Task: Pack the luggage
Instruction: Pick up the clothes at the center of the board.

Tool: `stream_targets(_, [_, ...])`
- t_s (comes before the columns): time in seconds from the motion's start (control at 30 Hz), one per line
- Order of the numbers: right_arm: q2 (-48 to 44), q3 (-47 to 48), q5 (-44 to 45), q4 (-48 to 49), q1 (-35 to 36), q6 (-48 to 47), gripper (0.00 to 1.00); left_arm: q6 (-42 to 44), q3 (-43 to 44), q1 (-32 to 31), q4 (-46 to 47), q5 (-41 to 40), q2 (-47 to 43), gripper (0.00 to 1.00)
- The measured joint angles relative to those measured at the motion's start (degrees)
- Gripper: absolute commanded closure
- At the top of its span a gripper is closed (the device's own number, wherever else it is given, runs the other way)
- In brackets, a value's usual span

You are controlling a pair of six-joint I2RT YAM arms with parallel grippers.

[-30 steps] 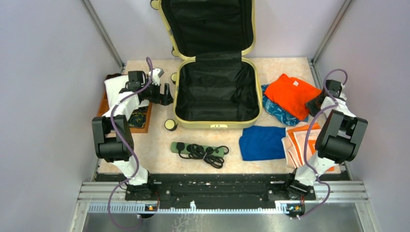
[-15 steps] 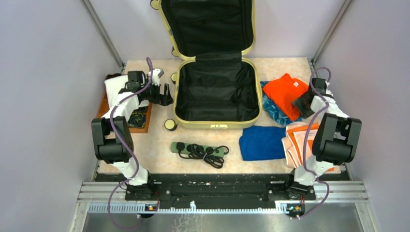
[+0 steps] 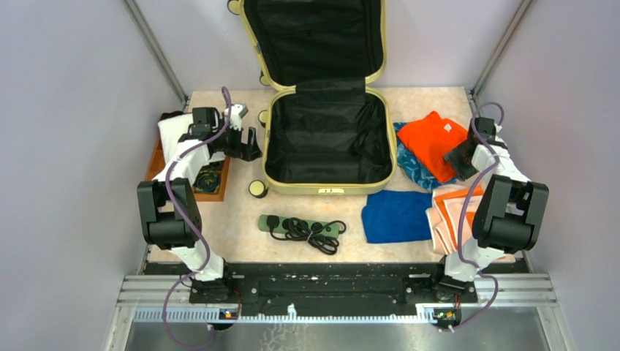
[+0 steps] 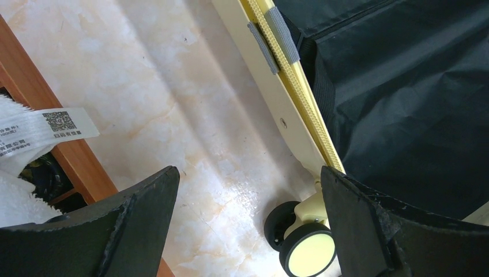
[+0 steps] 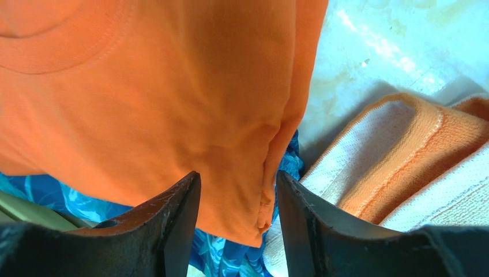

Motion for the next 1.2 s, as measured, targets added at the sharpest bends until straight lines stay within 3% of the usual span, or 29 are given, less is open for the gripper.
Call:
stream_targets(0.27, [-1.03, 1.95, -0.02, -0.72, -1.25, -0.02, 0.46, 0.66, 0.0, 0.0, -0.44, 0.0, -1.03, 0.02])
stream_targets(0.5, [-1.03, 2.01, 0.28, -1.46, -4.37, -0.2, 0.2, 1.33, 0.0, 0.0, -0.92, 0.11, -1.16, 0.02])
stream_targets(0.6, [-1.03, 2.01, 0.72, -0.79, -6.86, -1.01, 0.15, 1.38, 0.0, 0.0, -1.18, 0.26, -1.16, 0.02])
stream_targets(1.0, [6.34, 5.05, -0.94, 5.33, -7.74, -2.62, 0.23, 1.51, 0.0, 0.0, -1.18, 0.44, -1.14, 0.02])
stream_targets(1.2, [7.87, 5.05, -1.16, 6.54, -7.74, -2.75, 0.41, 1.68, 0.0, 0.0, -1.18, 0.44, -1.14, 0.02])
